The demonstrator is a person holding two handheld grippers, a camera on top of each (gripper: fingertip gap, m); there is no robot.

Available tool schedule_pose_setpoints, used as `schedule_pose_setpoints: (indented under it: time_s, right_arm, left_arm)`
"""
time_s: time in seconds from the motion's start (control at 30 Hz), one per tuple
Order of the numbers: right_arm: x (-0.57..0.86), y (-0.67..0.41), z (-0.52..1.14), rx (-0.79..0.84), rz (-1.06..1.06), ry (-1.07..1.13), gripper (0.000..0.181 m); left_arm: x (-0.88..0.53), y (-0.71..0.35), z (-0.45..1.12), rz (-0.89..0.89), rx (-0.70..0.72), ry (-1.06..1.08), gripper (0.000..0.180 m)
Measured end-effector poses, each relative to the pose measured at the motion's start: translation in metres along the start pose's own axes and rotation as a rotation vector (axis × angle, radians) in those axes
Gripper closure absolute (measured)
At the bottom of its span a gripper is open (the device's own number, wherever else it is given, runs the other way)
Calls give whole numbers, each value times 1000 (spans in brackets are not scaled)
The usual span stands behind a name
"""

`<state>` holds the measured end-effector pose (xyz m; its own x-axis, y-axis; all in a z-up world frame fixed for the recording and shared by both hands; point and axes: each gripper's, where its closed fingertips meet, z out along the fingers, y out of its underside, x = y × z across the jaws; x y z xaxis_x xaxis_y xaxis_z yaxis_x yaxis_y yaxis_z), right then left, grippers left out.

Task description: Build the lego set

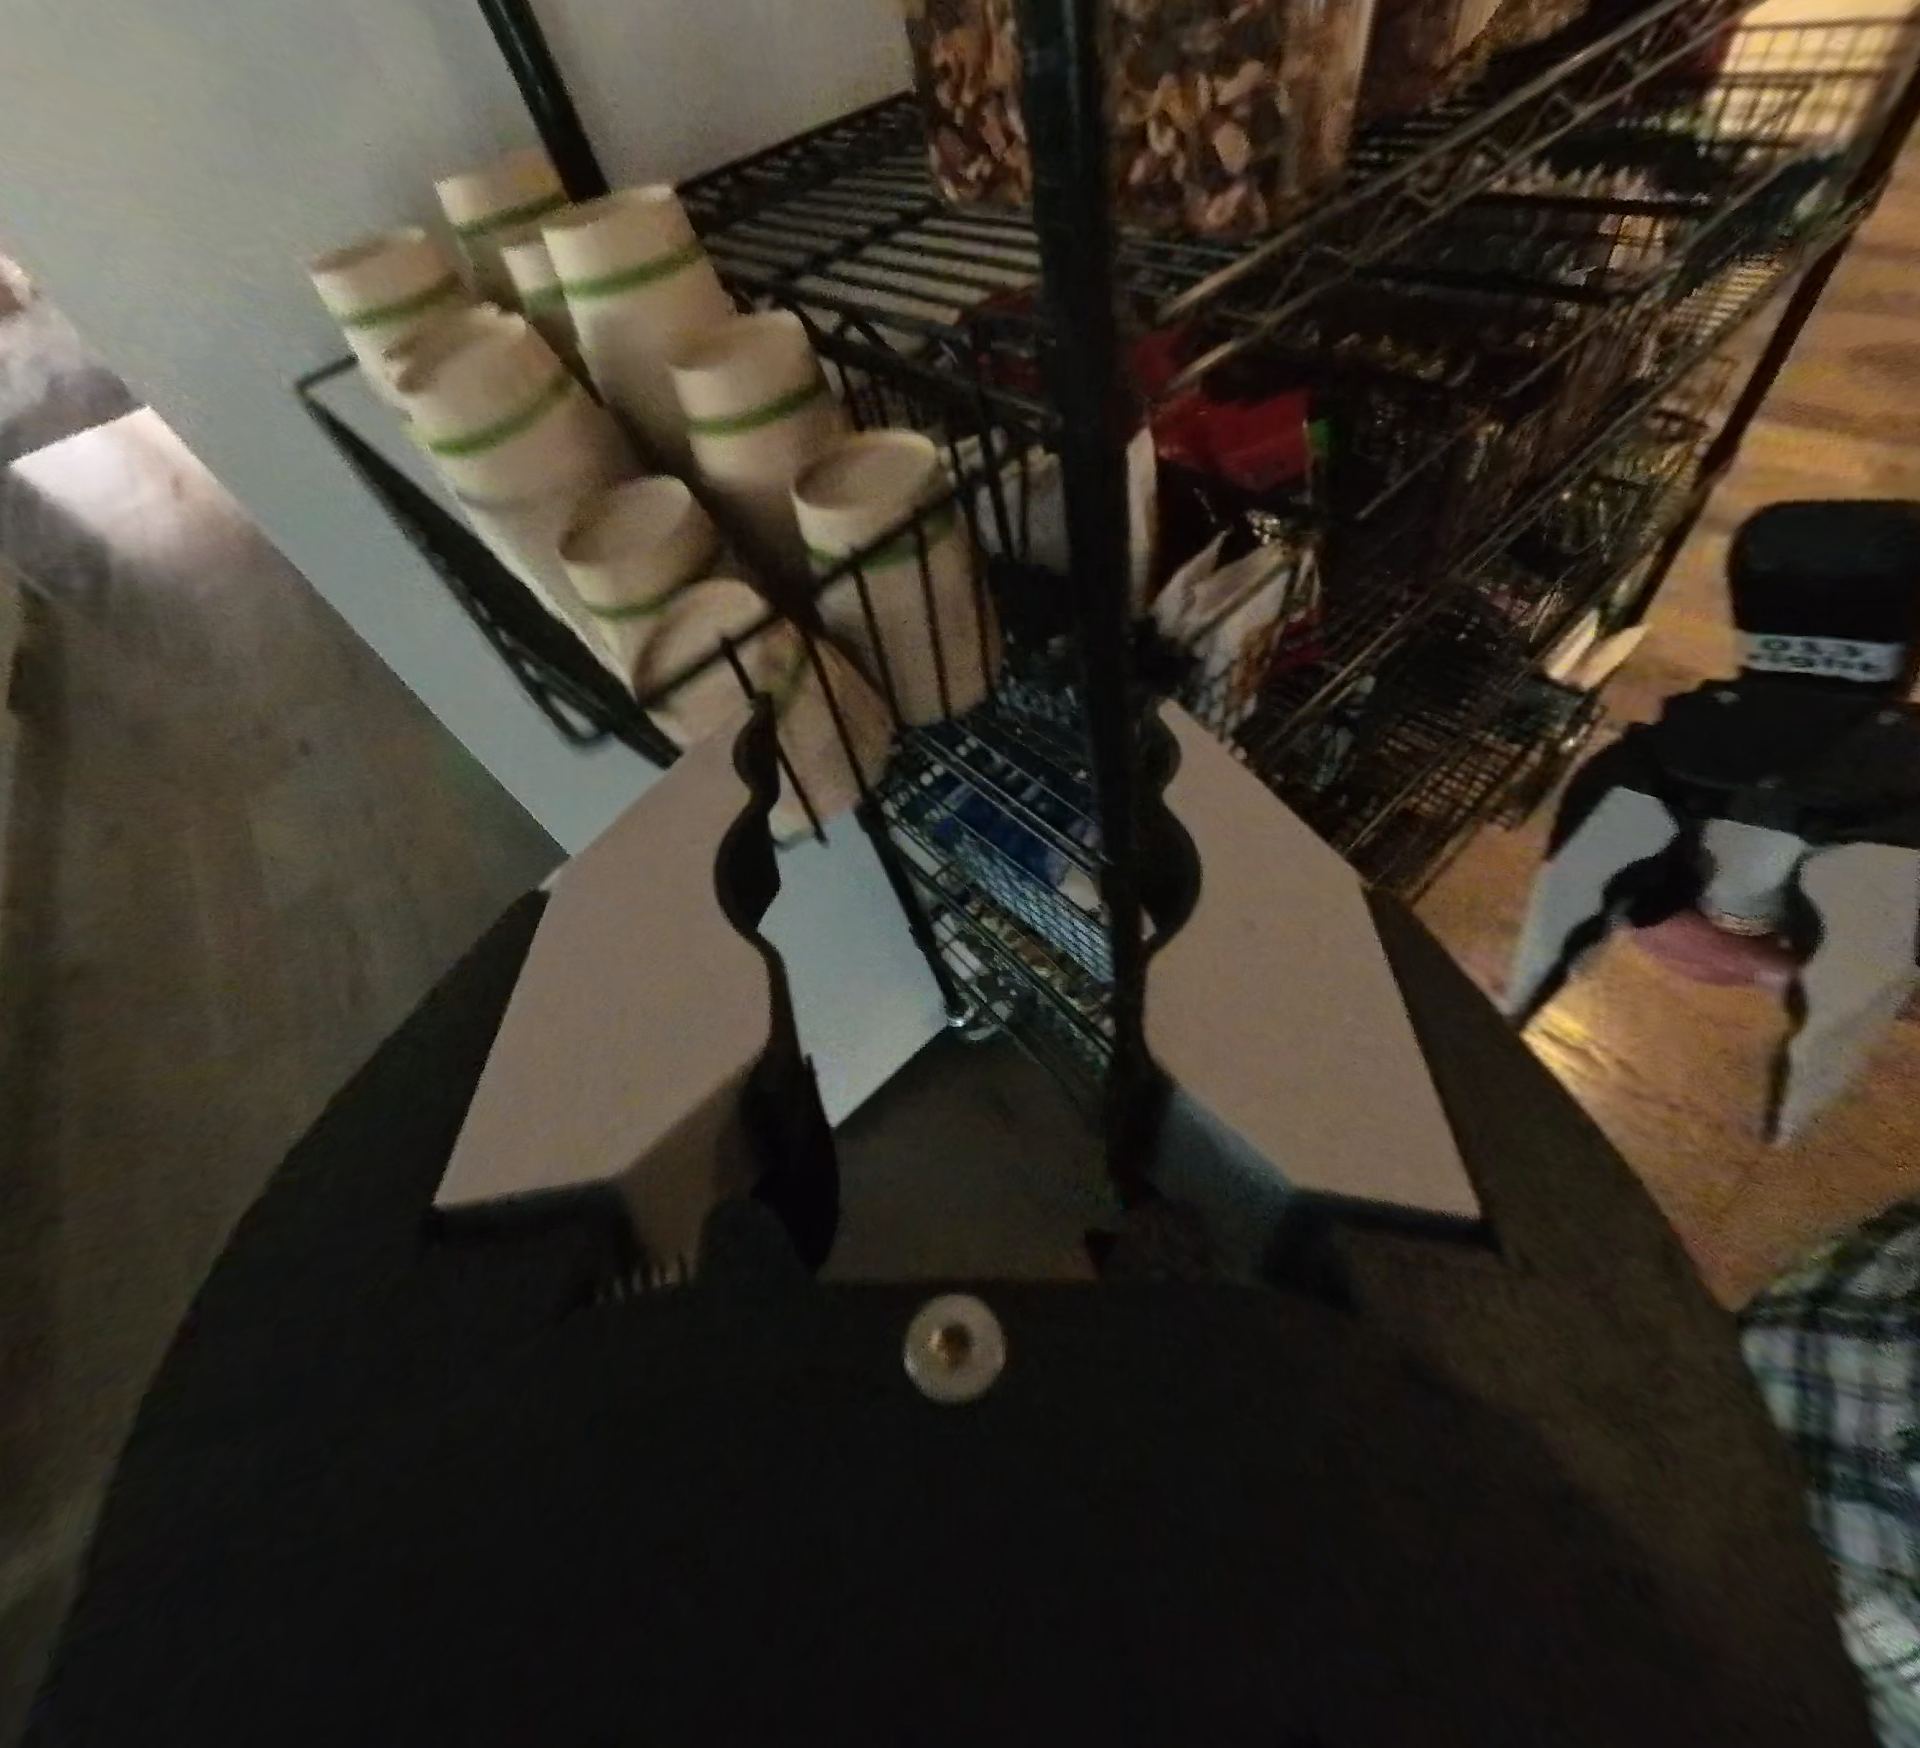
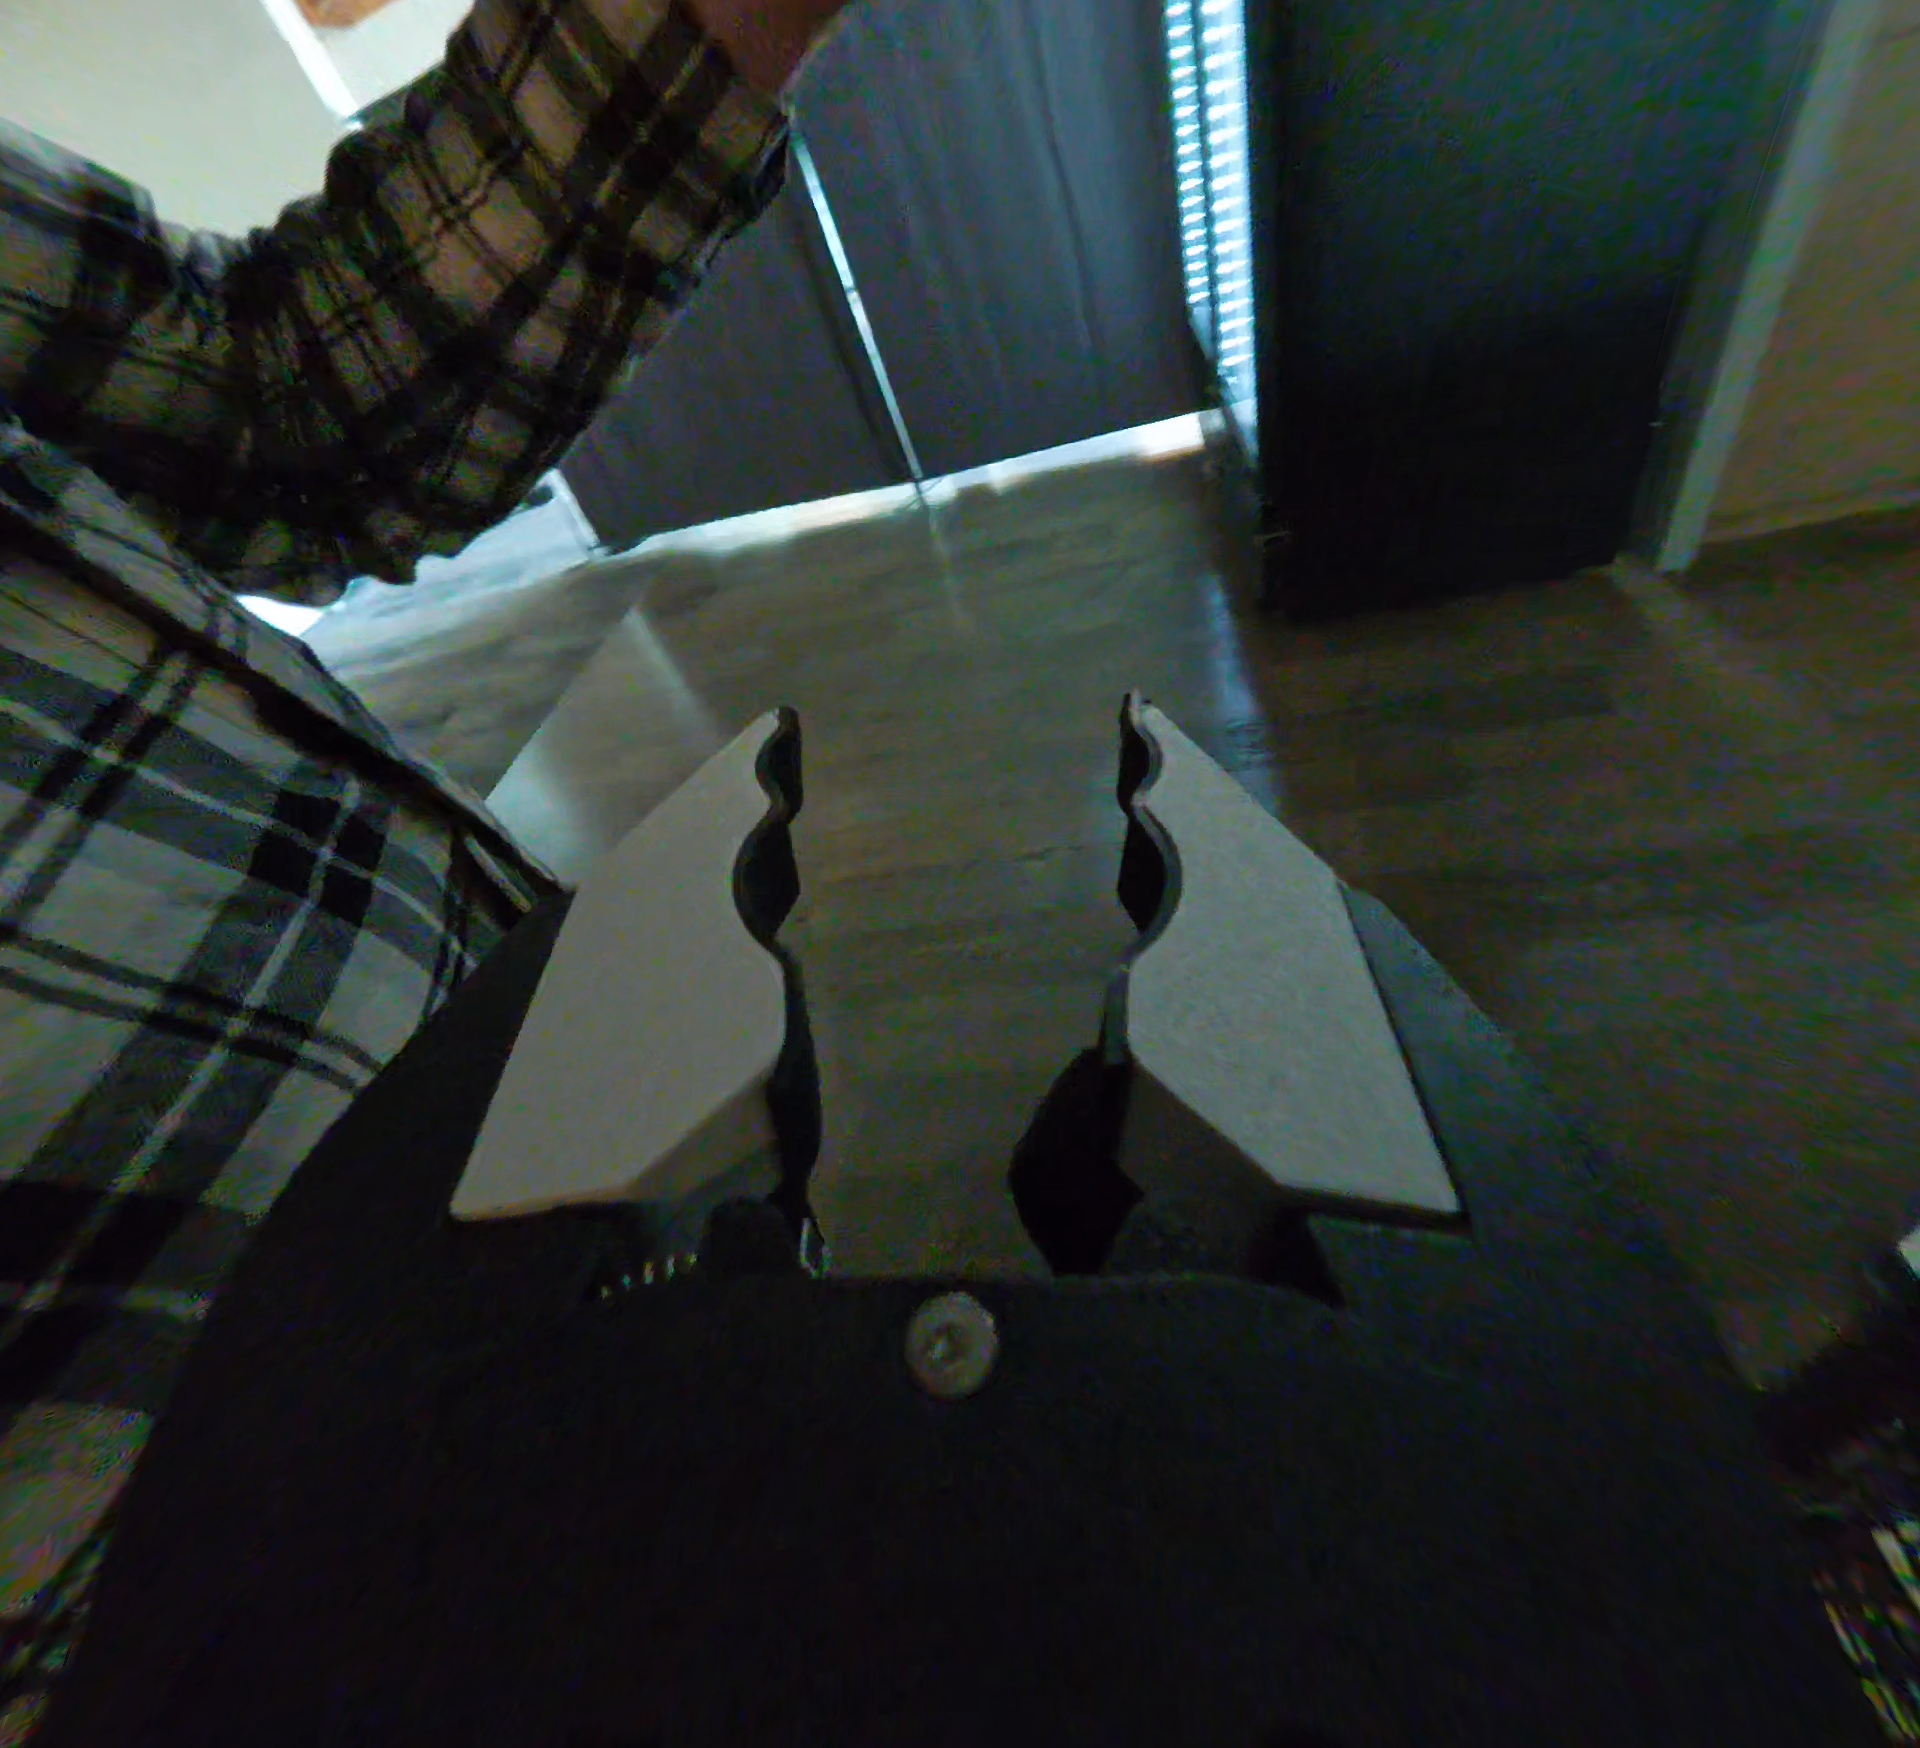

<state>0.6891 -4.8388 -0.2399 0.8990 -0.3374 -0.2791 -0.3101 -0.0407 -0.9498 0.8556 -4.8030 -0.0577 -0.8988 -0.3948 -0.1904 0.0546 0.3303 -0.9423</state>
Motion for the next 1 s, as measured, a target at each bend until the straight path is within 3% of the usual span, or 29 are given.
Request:
schedule_pose_setpoints:
  time_s: [0.2,0.3,0.53,0.77,0.83,1.0]
  right_arm:
    - [28,8,-17,26,68,223,122]
    - [33,8,-21,52,86,346,122]
    - [15,1,-17,177,130,651,123]
    - [-8,11,0,231,170,819,123]
    - [-11,9,1,242,169,845,124]
    - [-18,9,7,247,163,866,124]
  left_arm:
    - [-60,-44,74,154,-86,116,109]
    - [-80,-48,115,188,-162,211,95]
    - [-110,-11,177,246,-451,380,85]
    - [-112,30,199,260,-635,442,92]
    - [-112,34,204,256,-634,430,93]
    - [-120,29,207,235,-602,420,118]
